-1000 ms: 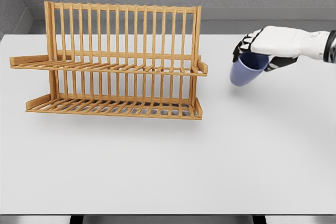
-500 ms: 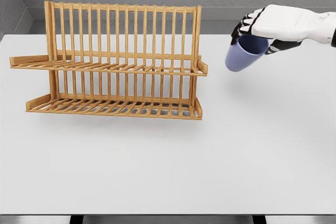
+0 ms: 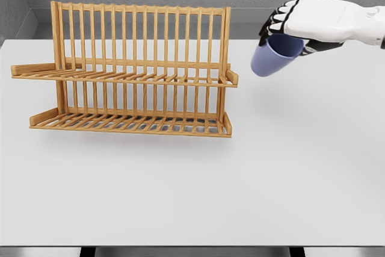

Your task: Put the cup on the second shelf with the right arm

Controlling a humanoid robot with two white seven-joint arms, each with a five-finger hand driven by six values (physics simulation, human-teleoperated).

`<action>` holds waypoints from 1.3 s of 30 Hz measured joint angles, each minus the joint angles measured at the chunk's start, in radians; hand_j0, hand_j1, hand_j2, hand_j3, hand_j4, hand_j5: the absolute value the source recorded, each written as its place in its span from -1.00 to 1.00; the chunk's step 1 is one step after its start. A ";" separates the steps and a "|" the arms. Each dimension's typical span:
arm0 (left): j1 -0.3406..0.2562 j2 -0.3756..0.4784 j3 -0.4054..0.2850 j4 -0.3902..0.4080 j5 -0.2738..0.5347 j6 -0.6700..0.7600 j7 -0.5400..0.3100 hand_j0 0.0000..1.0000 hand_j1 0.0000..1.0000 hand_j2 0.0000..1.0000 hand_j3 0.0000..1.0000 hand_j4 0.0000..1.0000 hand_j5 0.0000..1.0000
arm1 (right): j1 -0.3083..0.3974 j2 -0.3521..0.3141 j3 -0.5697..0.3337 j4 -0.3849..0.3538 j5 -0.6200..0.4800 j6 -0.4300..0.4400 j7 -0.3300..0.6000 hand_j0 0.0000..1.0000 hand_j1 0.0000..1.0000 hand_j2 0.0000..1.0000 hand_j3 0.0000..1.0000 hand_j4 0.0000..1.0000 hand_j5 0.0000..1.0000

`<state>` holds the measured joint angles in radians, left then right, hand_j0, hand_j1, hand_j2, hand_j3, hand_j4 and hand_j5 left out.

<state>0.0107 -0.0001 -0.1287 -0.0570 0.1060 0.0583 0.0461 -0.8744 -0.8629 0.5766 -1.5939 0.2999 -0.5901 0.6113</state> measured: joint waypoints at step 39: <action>0.000 0.000 0.000 0.000 0.000 0.000 0.000 1.00 1.00 1.00 1.00 1.00 1.00 | -0.048 0.082 -0.026 -0.157 -0.008 0.018 0.000 0.22 0.22 0.22 0.22 0.22 0.22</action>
<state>0.0107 -0.0001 -0.1287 -0.0570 0.1060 0.0583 0.0461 -0.9219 -0.7808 0.5502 -1.7511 0.2914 -0.5724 0.6116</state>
